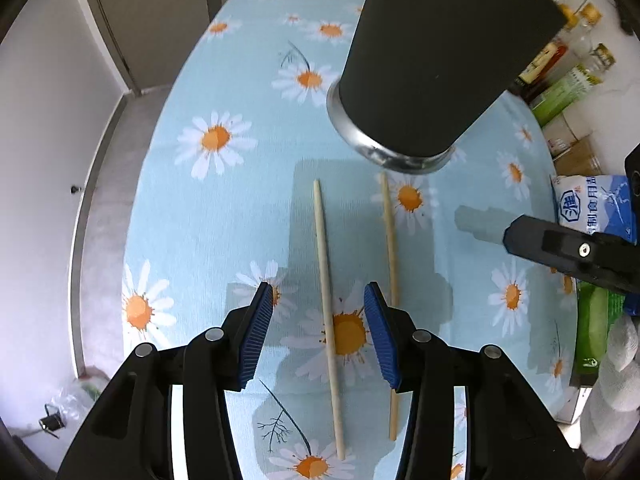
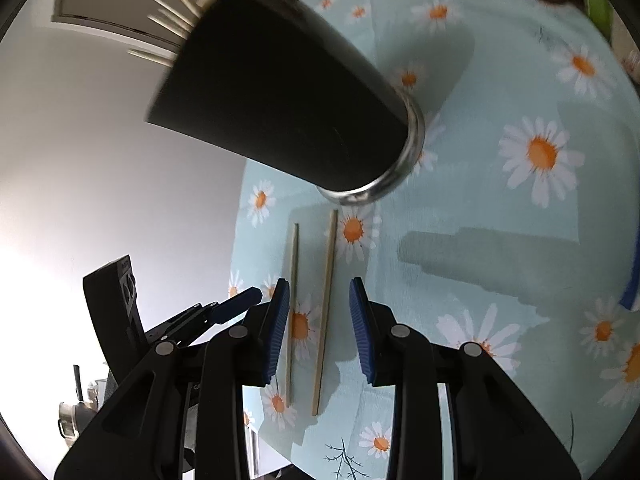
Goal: Organize utensils
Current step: 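Close the left tool on one chopstick while the right tool closes on the other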
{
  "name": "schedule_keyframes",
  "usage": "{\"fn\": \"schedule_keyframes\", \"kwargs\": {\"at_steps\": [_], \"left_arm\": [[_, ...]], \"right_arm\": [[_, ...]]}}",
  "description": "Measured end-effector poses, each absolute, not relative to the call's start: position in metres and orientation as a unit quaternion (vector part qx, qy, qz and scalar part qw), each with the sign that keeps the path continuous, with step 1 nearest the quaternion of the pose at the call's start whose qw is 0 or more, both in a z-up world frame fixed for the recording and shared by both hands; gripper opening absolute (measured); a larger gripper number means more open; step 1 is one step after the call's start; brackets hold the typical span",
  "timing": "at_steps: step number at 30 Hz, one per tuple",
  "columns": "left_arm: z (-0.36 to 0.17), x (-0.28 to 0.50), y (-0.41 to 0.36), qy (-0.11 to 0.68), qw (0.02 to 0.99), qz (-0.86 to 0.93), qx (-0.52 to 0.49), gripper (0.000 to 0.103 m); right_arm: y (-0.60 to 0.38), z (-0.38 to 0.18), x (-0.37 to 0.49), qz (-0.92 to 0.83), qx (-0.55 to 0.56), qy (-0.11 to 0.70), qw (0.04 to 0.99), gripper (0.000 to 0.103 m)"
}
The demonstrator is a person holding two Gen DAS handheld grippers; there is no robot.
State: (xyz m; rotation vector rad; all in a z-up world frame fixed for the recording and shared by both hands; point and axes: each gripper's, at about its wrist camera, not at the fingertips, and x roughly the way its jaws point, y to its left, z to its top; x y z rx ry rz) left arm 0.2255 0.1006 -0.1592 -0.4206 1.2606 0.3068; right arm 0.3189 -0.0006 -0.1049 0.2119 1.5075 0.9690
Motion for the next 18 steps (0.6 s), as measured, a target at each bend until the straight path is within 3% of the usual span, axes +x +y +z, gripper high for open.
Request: {"fn": "schedule_keyframes", "kwargs": {"at_steps": [6, 10, 14, 18], "left_arm": [[-0.168, 0.236, 0.100, 0.611, 0.753, 0.149, -0.194, 0.025], [-0.172, 0.239, 0.103, 0.620, 0.745, 0.150, -0.196, 0.021], [-0.174, 0.242, 0.102, 0.635, 0.737, 0.151, -0.175, 0.004], [-0.175, 0.239, 0.104, 0.635, 0.740, 0.133, -0.178, 0.004]], "right_arm": [[0.006, -0.113, 0.320, 0.407, 0.090, 0.677, 0.606, 0.032], [0.010, -0.116, 0.323, 0.405, 0.097, 0.684, 0.599, 0.032], [0.016, -0.117, 0.321, 0.397, 0.100, 0.691, 0.595, 0.032], [0.026, -0.114, 0.313, 0.387, 0.087, 0.690, 0.605, 0.032]]}}
